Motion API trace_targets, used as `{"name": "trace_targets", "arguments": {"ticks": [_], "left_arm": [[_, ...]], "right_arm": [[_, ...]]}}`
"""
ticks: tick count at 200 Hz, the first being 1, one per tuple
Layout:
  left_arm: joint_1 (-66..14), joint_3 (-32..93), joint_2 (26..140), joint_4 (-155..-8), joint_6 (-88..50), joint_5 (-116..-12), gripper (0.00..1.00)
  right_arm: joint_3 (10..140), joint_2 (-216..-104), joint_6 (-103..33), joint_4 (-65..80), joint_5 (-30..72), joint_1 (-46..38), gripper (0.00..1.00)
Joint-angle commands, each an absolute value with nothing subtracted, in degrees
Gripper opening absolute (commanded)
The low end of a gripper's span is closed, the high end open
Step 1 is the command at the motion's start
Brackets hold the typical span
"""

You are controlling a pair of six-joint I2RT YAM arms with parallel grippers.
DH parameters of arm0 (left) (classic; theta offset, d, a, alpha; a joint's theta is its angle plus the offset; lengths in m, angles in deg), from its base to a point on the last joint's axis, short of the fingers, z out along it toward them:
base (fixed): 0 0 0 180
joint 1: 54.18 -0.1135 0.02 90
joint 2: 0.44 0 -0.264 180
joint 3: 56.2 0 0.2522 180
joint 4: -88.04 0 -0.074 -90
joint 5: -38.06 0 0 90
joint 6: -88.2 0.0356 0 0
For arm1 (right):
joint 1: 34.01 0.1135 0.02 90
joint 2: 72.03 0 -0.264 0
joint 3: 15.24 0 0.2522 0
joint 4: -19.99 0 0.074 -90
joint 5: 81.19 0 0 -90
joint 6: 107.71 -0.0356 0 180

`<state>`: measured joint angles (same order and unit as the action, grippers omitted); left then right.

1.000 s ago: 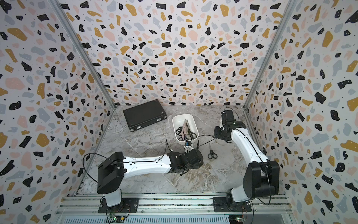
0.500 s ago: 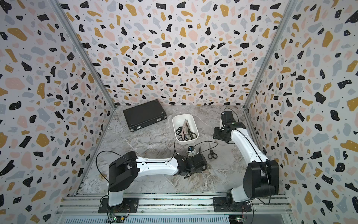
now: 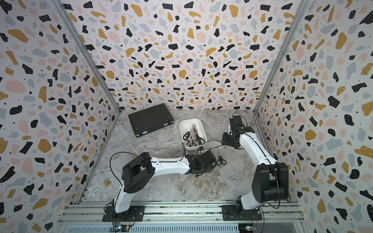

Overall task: Take the scissors out of the storage box
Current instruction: Place the scissors at the center of the board.

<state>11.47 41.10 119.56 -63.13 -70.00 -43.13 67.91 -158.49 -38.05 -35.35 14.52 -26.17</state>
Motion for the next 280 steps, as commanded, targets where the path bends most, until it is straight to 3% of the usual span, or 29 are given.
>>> {"name": "trace_targets", "arguments": {"ticks": [1, 101, 160, 201, 232, 280], "left_arm": [[11.4, 43.2, 120.4, -64.2, -69.4, -44.2, 0.02], [10.4, 40.5, 116.8, -64.7, -69.2, -44.2, 0.24], [9.7, 39.8, 116.9, -65.8, -69.8, -45.2, 0.26], [9.2, 42.3, 107.7, -58.3, -56.5, -37.7, 0.30], [4.5, 42.5, 101.9, -51.7, -45.7, -34.4, 0.34], [-9.0, 50.5, 107.7, -42.7, -30.5, -45.0, 0.35]], "right_arm": [[69.9, -158.5, -37.7, -35.6, 14.5, -26.4, 0.53], [70.8, -159.2, -38.1, -35.3, 15.1, -26.4, 0.53], [70.7, -158.8, -38.1, -35.3, 15.1, -26.4, 0.53], [72.1, -159.3, -37.9, -35.7, 15.0, -26.4, 0.53], [73.2, -159.8, -37.8, -35.4, 16.0, -26.4, 0.53], [74.0, -160.7, -37.2, -34.7, 17.1, -22.8, 0.53]]}}
